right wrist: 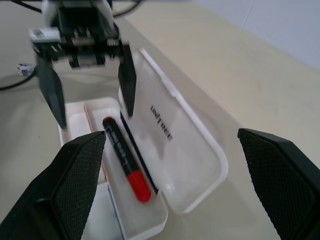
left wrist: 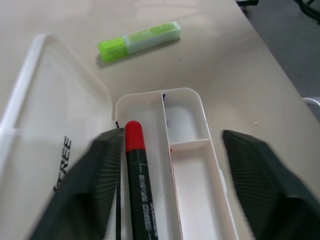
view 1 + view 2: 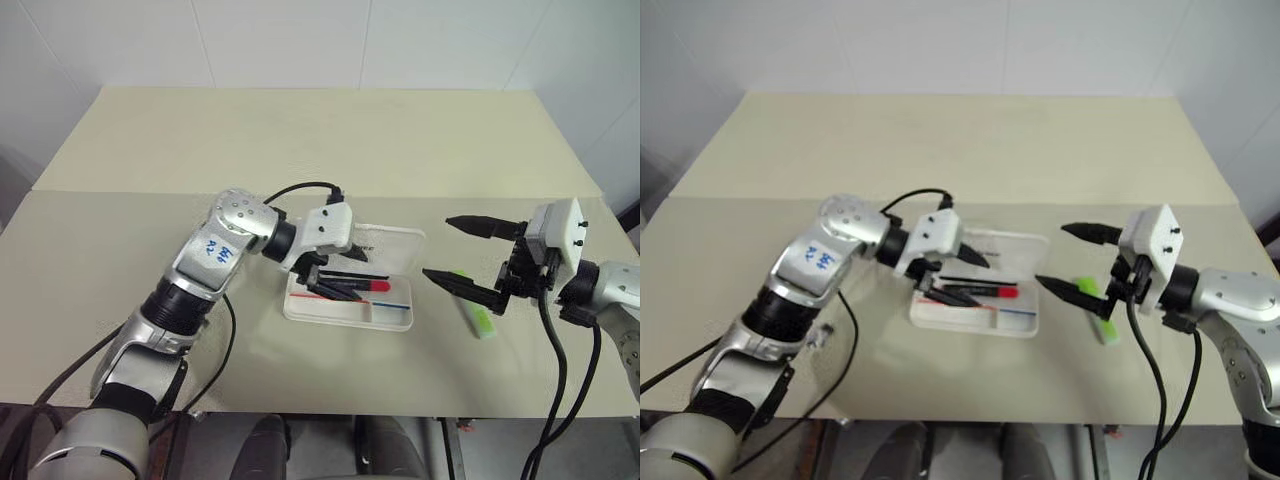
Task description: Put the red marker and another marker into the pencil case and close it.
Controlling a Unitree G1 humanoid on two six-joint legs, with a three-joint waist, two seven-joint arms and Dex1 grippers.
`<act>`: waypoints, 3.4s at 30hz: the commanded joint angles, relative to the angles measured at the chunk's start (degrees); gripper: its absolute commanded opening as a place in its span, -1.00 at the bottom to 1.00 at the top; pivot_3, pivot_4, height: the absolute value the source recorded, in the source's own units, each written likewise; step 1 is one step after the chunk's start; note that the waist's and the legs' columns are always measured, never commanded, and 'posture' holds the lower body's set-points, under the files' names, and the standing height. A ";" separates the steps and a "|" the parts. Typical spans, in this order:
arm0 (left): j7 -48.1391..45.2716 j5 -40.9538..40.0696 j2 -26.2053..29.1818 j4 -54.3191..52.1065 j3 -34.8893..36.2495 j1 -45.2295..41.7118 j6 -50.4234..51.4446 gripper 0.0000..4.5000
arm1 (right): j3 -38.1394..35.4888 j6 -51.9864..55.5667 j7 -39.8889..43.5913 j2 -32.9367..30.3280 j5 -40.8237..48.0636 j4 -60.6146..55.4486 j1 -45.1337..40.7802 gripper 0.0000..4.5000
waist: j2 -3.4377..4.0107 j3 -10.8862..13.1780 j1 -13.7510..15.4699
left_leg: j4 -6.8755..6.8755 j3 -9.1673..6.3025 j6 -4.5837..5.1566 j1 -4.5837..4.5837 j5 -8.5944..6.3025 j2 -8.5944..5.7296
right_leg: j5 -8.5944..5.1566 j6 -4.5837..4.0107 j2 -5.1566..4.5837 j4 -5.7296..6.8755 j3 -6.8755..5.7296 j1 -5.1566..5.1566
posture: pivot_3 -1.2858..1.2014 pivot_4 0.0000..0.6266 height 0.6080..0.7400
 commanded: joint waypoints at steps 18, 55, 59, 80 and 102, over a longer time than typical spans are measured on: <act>-3.41 -16.94 19.01 -4.47 25.21 12.08 -4.11 0.99 | 2.39 35.37 -16.87 -9.73 -5.67 -3.36 -3.55 1.00 | 0.01 0.00 -0.02 | -0.14 0.13 0.04 -0.04 -0.03 0.05 | 0.02 -0.01 -0.01 -0.29 0.11 -0.05 | 0.03 -0.52 1.00; -1.74 -18.54 22.70 -5.81 26.70 18.90 -8.70 1.00 | 4.22 56.87 -30.34 4.85 -5.97 -12.31 -1.83 -0.52 | -0.01 0.00 -0.19 | -0.14 0.55 0.13 0.05 -0.08 0.19 | 0.26 0.04 0.14 -0.44 0.51 -0.08 | 0.03 -0.52 1.00; -1.63 -18.13 22.46 -5.63 26.27 18.81 -9.38 1.00 | 4.80 50.54 -29.44 -0.63 -9.60 -7.60 -1.30 -0.52 | 0.00 0.00 -0.16 | -0.12 0.69 0.13 0.07 -0.08 0.25 | 0.34 0.02 0.17 -0.49 0.57 -0.09 | 0.03 -0.52 1.00; -2.80 -16.89 23.27 -1.97 25.42 19.11 -13.33 1.00 | -0.40 3.75 12.46 -15.08 -5.41 -2.76 4.86 -0.52 | -0.03 0.05 -0.71 | -0.02 1.23 0.35 0.10 -0.21 0.41 | 0.57 0.12 0.24 -0.72 0.84 -0.10 | 0.03 -0.52 1.00; -2.10 -15.58 28.21 -4.46 30.89 35.12 -20.40 1.00 | 38.86 15.53 0.79 2.00 -17.76 -6.88 -27.08 -0.52 | -0.13 0.10 -1.43 | -0.13 1.25 0.28 -0.01 -0.20 0.48 | 0.68 -0.06 0.20 -0.79 0.81 -0.33 | 0.03 -0.52 1.00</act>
